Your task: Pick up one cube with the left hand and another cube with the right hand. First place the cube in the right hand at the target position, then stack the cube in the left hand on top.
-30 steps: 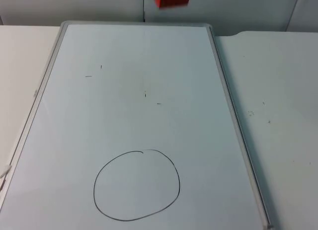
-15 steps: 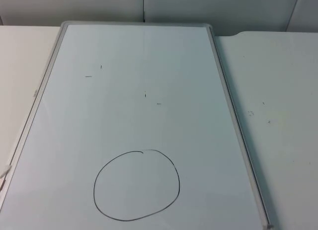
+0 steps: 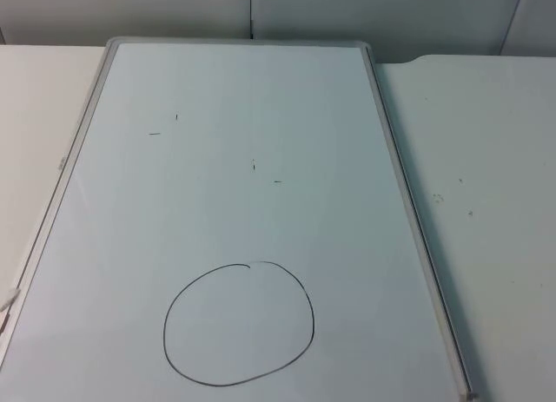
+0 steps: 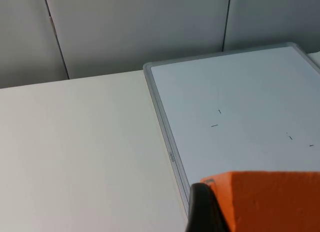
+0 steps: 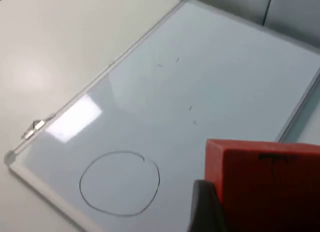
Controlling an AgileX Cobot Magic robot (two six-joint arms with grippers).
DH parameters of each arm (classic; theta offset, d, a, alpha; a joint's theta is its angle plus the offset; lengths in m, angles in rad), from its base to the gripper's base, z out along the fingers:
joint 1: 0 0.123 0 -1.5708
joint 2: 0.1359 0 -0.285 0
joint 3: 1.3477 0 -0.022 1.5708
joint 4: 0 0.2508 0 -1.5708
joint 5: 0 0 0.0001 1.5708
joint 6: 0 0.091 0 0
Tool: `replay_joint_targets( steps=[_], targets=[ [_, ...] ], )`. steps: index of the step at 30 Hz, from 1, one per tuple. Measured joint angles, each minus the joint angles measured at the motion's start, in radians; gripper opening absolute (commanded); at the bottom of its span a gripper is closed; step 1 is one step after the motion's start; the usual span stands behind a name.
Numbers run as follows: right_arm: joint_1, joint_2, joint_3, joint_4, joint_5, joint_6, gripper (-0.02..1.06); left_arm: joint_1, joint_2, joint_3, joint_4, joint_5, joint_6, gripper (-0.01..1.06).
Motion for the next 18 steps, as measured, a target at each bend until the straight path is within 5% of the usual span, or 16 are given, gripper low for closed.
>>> replay_joint_targets(
  steps=[7,18],
  targets=[
    [0.000,-0.052,0.328,0.000,-0.071,0.067,0.00,0.000,0.000,0.000,0.000,0.000,0.000,0.02],
    [0.000,-0.052,0.412,0.000,-0.161,0.095,0.00,0.000,0.000,0.000,0.000,0.000,0.000,0.02]
  ],
)
